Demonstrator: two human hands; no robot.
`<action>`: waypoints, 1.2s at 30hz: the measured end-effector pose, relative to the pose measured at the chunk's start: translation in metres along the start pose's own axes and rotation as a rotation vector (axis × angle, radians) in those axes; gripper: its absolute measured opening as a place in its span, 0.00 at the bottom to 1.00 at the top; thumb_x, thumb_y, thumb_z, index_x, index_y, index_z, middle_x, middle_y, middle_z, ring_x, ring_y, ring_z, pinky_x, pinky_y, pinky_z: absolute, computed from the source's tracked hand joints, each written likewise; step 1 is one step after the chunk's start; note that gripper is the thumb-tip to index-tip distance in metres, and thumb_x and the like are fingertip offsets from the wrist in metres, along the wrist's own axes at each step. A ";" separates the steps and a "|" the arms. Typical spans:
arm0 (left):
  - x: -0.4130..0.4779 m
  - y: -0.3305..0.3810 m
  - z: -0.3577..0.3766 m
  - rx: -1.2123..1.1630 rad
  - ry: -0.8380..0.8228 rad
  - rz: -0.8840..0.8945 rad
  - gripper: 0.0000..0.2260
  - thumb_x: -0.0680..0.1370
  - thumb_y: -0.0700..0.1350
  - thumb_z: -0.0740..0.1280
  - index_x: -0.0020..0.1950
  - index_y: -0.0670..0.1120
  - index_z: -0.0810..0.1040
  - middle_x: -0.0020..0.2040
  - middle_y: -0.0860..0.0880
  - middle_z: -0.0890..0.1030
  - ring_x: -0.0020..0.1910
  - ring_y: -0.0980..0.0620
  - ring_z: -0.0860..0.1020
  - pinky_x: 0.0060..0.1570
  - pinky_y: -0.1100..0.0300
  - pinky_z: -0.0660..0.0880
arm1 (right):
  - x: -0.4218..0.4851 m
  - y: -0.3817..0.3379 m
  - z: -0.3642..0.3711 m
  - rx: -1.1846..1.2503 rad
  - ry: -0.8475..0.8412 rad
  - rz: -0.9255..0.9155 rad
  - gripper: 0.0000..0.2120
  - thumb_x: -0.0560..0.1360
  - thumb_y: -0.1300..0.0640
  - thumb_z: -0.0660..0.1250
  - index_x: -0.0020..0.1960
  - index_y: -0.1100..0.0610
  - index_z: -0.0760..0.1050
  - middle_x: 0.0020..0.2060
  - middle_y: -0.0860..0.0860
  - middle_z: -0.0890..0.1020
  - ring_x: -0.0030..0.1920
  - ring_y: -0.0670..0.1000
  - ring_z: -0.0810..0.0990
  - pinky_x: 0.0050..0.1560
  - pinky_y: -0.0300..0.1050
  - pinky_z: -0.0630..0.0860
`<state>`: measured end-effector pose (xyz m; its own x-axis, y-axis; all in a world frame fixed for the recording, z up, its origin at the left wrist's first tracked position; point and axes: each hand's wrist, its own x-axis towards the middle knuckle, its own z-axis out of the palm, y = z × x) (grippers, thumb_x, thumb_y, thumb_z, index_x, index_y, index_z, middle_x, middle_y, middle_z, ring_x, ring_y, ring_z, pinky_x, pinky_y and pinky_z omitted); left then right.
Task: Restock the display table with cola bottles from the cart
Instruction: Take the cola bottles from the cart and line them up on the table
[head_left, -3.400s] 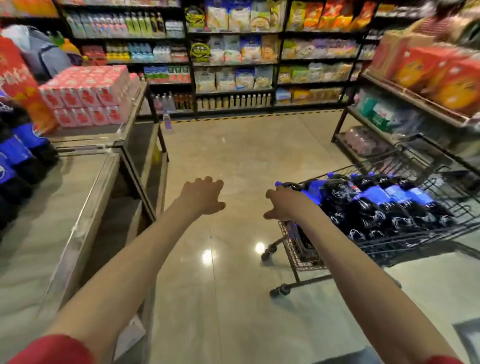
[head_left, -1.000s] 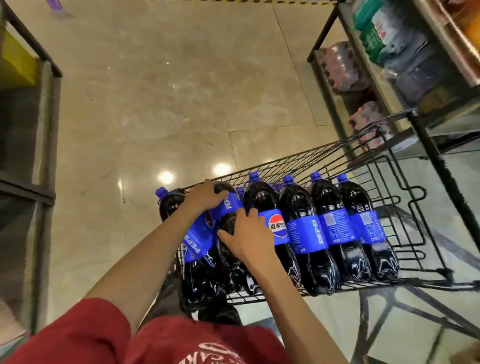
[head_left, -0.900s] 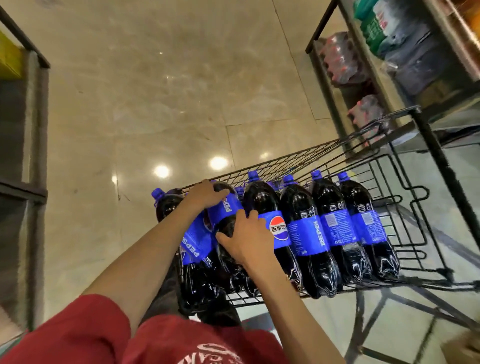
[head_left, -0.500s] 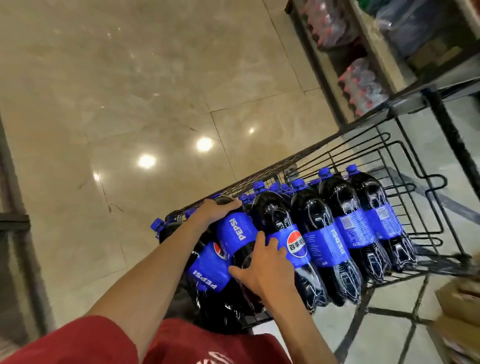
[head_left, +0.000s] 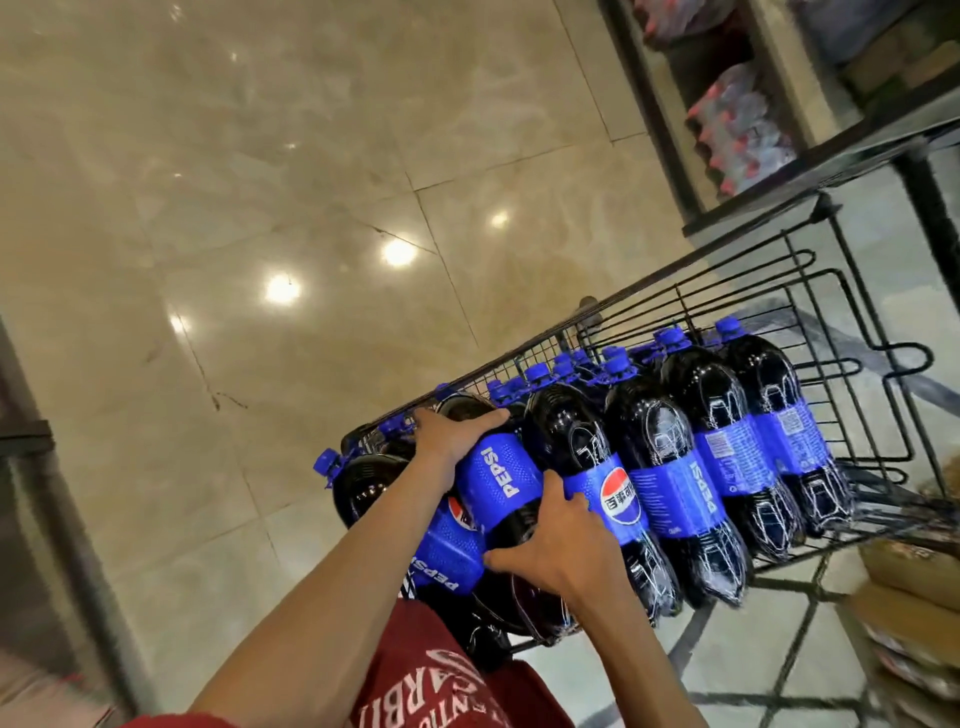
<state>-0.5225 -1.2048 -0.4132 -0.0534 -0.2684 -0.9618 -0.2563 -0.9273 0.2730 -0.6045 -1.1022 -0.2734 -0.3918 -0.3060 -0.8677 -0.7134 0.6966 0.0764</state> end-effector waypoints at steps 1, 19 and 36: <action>0.005 -0.005 0.001 0.007 0.012 0.002 0.75 0.41 0.66 0.84 0.80 0.49 0.49 0.72 0.41 0.71 0.63 0.39 0.77 0.60 0.40 0.78 | 0.000 0.000 0.000 -0.001 0.005 0.000 0.56 0.63 0.35 0.77 0.79 0.53 0.50 0.68 0.59 0.70 0.68 0.62 0.73 0.64 0.55 0.74; -0.032 -0.009 0.005 0.015 0.062 0.053 0.55 0.58 0.58 0.84 0.76 0.52 0.55 0.69 0.41 0.72 0.55 0.41 0.80 0.45 0.47 0.80 | -0.026 0.010 0.001 -0.060 0.102 -0.032 0.55 0.63 0.30 0.73 0.79 0.52 0.53 0.68 0.55 0.71 0.68 0.59 0.73 0.60 0.53 0.72; -0.073 0.000 0.008 -0.023 0.042 0.262 0.38 0.64 0.52 0.83 0.63 0.50 0.62 0.57 0.45 0.77 0.45 0.48 0.82 0.34 0.58 0.75 | -0.059 0.024 0.005 -0.002 0.259 -0.084 0.53 0.64 0.28 0.70 0.79 0.51 0.52 0.66 0.54 0.71 0.67 0.58 0.73 0.59 0.53 0.72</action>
<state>-0.5260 -1.1830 -0.3428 -0.0748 -0.5106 -0.8566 -0.2172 -0.8300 0.5137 -0.5958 -1.0643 -0.2222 -0.4666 -0.5188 -0.7163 -0.7508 0.6605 0.0107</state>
